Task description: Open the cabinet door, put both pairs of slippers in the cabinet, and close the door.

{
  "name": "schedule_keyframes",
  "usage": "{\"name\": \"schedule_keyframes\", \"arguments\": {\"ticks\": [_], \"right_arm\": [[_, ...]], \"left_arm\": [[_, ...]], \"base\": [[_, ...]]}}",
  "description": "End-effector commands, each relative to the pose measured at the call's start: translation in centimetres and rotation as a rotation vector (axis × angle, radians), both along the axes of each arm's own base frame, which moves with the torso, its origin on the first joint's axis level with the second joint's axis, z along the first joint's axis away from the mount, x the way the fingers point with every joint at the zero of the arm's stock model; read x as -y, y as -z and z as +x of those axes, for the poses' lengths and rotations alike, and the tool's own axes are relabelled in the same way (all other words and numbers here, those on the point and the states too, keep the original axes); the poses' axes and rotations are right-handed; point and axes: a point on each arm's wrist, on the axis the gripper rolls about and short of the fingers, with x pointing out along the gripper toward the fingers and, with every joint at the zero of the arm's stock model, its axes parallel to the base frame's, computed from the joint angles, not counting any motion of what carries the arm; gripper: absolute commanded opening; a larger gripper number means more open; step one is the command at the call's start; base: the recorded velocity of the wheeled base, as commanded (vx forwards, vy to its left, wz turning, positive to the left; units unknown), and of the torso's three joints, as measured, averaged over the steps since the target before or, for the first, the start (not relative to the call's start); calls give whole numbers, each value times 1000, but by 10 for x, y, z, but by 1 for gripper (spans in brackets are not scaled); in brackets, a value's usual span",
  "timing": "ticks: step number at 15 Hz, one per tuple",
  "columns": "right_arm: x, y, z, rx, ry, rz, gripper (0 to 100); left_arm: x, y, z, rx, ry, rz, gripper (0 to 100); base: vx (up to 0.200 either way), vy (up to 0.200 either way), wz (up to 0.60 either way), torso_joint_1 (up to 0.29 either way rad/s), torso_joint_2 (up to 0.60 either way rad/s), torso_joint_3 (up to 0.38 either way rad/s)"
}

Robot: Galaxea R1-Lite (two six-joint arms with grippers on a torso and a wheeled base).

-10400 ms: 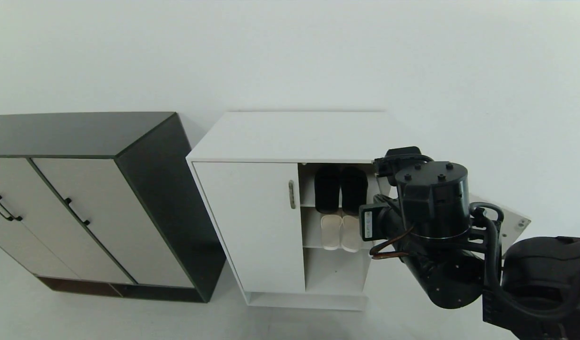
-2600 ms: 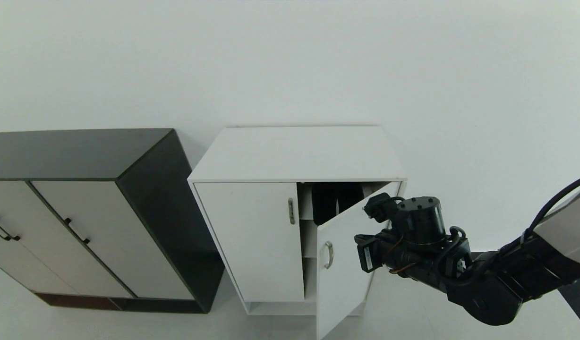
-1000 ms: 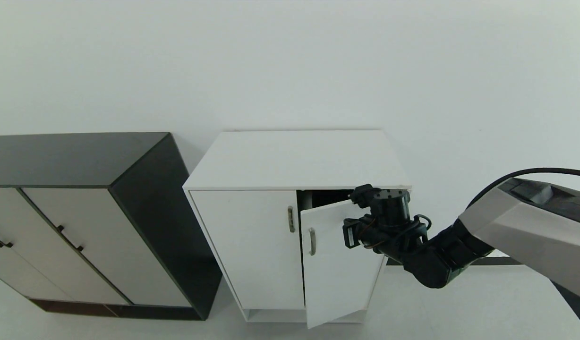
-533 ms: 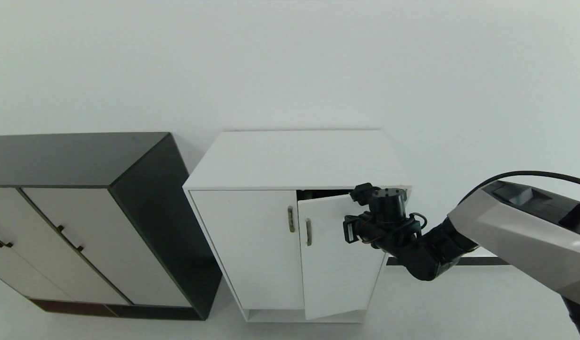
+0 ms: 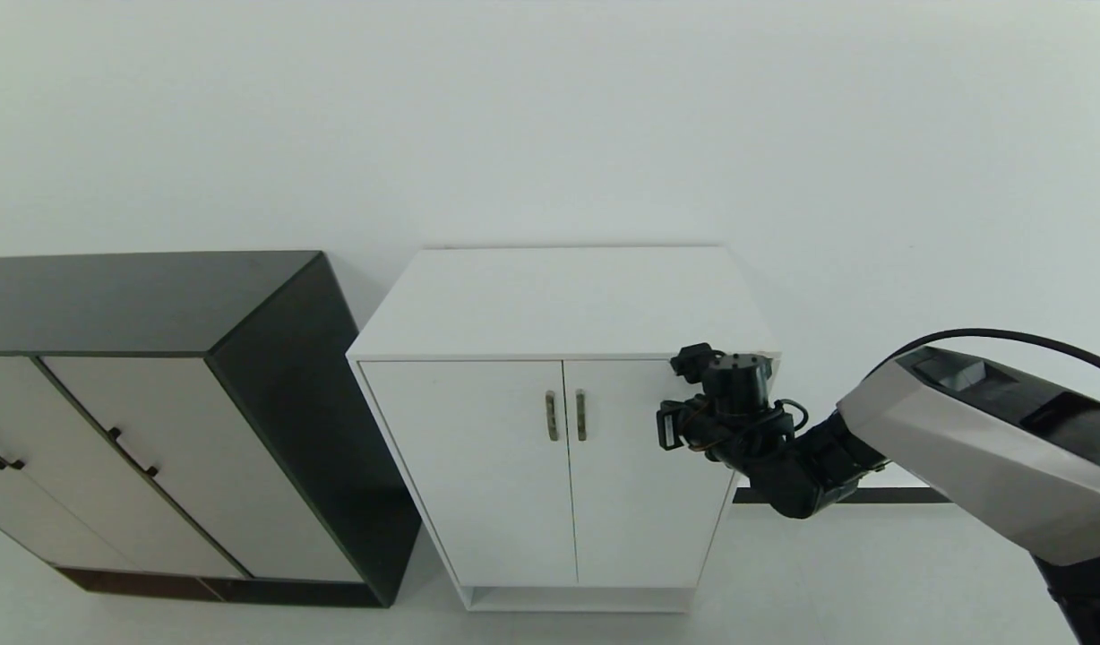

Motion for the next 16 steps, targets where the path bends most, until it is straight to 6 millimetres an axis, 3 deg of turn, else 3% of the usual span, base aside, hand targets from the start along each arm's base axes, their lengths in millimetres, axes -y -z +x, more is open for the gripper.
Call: {"name": "schedule_keyframes", "arguments": {"ticks": [1,4,7,9,12,16], "right_arm": [[0,3,1,-4,2,-2,0],[1,3,-1,-7,1,0,0],[7,-20,-31,3,-8,6,0],[27,-41,-68,11,-12,2,0],[78,-71,-139,12,117,-36,0],[153,-72,-226,-14,275,-97,0]], "left_arm": [[0,0,0,-1,-1,0,0],[0,0,0,1,-1,0,0],[0,0,0,1,1,0,0],[0,0,0,1,1,0,0],[0,0,0,-1,1,3,0],[0,0,0,1,1,3,0]], "base": [[0,0,0,0,0,0],[0,0,0,0,0,0],[0,0,0,0,0,0],[0,0,0,0,0,0],[0,0,0,0,0,0],[0,0,0,0,0,0]]}}
